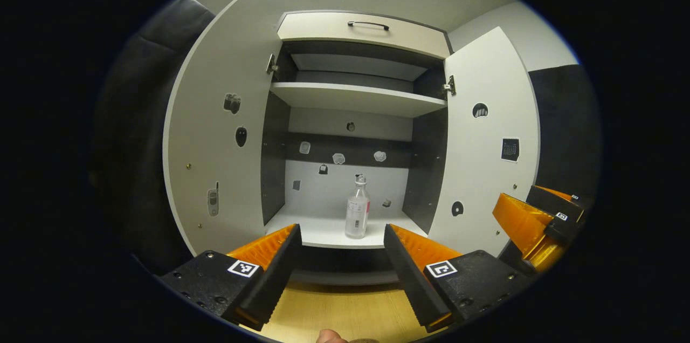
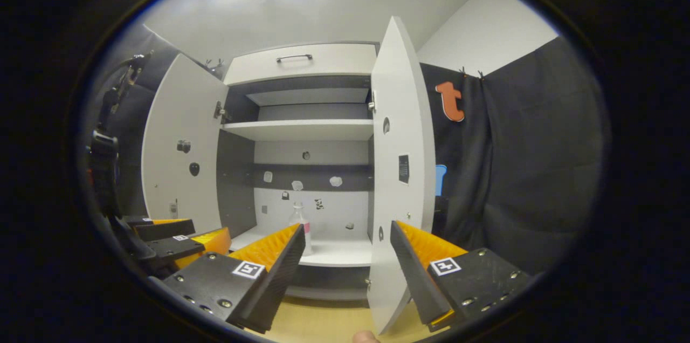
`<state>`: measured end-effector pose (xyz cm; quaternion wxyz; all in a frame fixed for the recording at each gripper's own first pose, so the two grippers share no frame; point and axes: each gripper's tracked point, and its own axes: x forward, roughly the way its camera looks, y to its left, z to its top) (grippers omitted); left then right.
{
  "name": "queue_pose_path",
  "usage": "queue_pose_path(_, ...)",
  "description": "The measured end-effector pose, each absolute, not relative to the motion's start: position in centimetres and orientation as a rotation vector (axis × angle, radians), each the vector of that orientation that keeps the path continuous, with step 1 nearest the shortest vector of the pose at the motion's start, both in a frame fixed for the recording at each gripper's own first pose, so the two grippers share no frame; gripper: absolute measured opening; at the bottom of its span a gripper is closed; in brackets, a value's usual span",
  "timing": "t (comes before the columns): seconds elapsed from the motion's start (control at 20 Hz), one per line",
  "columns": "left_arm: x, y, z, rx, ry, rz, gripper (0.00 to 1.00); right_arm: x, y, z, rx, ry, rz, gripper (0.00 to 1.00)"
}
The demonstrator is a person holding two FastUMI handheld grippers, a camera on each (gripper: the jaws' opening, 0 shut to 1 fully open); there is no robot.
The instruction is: Grasp the bottle in the cabinet with the left hand and place it on the coaster, then close the right door with the right hand and the left door with the left hand.
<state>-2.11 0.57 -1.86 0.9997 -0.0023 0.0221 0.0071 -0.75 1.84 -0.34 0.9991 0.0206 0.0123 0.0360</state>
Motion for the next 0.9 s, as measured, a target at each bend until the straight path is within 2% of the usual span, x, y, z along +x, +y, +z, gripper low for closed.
queue_pose_path(0.35,-2.3,3.8,-1.8,0.000,0.048,0.027,0.96,1.7,5.5,-1.4,0.061,0.029,0.119,0.95)
queue_pose_path(0.4,-2.3,4.4,-1.8,0.002,0.047,0.029,0.96,2.3,6.2,-1.7,0.062,0.030,0.124,0.93)
queue_pose_path(0.5,-2.1,5.2,-1.6,0.002,0.043,0.025,0.93,3.6,7.4,-2.4,0.066,0.035,0.133,0.93)
queue_pose_path(0.55,-2.0,5.7,-1.5,0.000,0.040,0.022,0.96,4.4,7.9,-2.9,0.066,0.040,0.134,0.93)
queue_pose_path(0.6,-1.7,6.1,-1.5,-0.001,0.040,0.022,0.96,5.1,8.4,-3.3,0.066,0.043,0.134,0.95)
queue_pose_path(0.85,-0.7,7.9,-1.5,-0.005,0.039,0.008,0.96,9.2,11.0,-5.1,0.070,0.058,0.138,0.95)
queue_pose_path(0.9,-0.5,8.0,-1.6,-0.006,0.037,0.001,0.93,10.1,11.5,-5.5,0.071,0.064,0.143,0.95)
